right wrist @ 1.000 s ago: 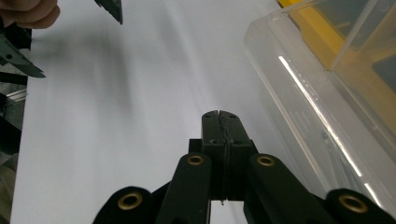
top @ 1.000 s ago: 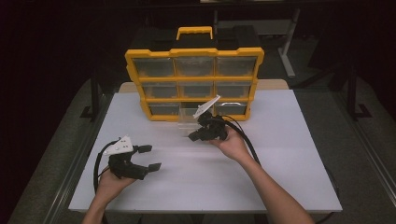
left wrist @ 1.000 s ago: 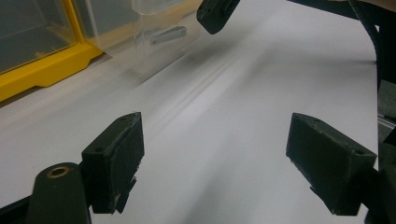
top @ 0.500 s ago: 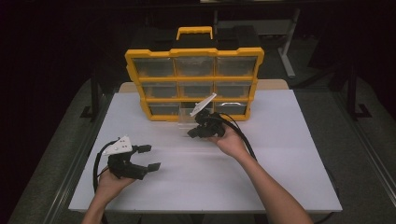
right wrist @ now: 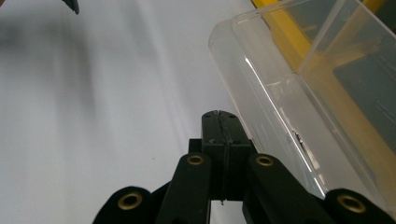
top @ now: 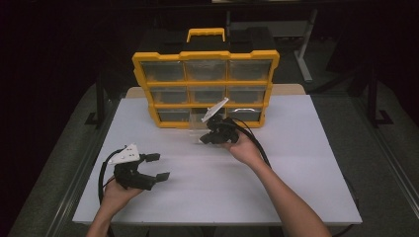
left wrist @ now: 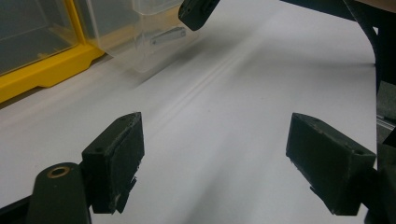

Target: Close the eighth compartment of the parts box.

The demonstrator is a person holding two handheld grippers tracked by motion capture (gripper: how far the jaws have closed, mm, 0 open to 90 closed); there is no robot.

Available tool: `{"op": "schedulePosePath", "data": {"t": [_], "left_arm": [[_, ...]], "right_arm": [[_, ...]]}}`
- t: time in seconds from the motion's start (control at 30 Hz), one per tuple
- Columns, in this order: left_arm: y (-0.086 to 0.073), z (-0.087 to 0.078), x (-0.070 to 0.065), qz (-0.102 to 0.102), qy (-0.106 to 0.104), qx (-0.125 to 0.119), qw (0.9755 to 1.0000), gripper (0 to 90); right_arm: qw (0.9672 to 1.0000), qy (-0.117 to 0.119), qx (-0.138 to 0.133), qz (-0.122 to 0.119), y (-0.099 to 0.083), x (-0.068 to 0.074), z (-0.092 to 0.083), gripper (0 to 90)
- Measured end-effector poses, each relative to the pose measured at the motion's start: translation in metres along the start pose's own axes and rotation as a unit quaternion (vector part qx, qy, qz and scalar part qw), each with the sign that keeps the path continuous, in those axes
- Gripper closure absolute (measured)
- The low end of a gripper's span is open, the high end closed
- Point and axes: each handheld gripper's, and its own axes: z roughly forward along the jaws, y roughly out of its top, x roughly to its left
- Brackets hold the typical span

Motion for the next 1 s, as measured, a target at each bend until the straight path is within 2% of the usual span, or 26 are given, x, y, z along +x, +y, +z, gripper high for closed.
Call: {"op": "schedulePosePath", "data": {"t": [0.07,0.5,0.57,0.63,0.67,0.77,0.8,0.83,1.0], "left_arm": [[0.0,0.0,0.0,-0.001,0.0,0.0,1.0,19.2],[-0.001,-0.001,0.0,-0.004,0.001,-0.004,1.0,19.3],[-0.001,-0.001,0.0,-0.004,0.001,-0.005,1.0,19.3],[-0.001,-0.001,0.0,-0.005,0.001,-0.004,1.0,19.3],[-0.001,-0.001,0.0,-0.005,0.001,-0.004,1.0,19.3],[-0.001,-0.001,0.0,-0.006,0.001,-0.004,1.0,19.4],[-0.001,-0.002,0.0,-0.006,0.001,-0.003,1.0,19.4],[-0.001,-0.002,0.0,-0.006,0.001,-0.003,1.0,19.4],[-0.001,-0.001,0.0,-0.004,0.001,-0.003,1.0,19.4]], "right_arm": [[1.0,-0.003,-0.003,-0.006,0.001,-0.002,0.0,88.9],[0.9999,-0.008,0.001,0.006,0.005,-0.006,0.0,88.9],[0.9999,-0.008,-0.004,-0.006,0.005,-0.009,0.001,88.9],[0.9999,-0.006,0.0,0.008,0.006,-0.008,0.001,88.9],[1.0,-0.008,-0.002,0.003,0.006,-0.009,0.001,88.9],[0.9999,-0.009,0.001,0.008,0.007,-0.01,0.001,88.9],[0.9999,-0.011,-0.002,0.0,0.007,-0.012,0.002,88.9],[0.9999,-0.01,0.0,0.008,0.007,-0.011,0.002,88.9],[0.9999,-0.012,-0.004,0.003,0.008,-0.014,0.002,88.9]]}}
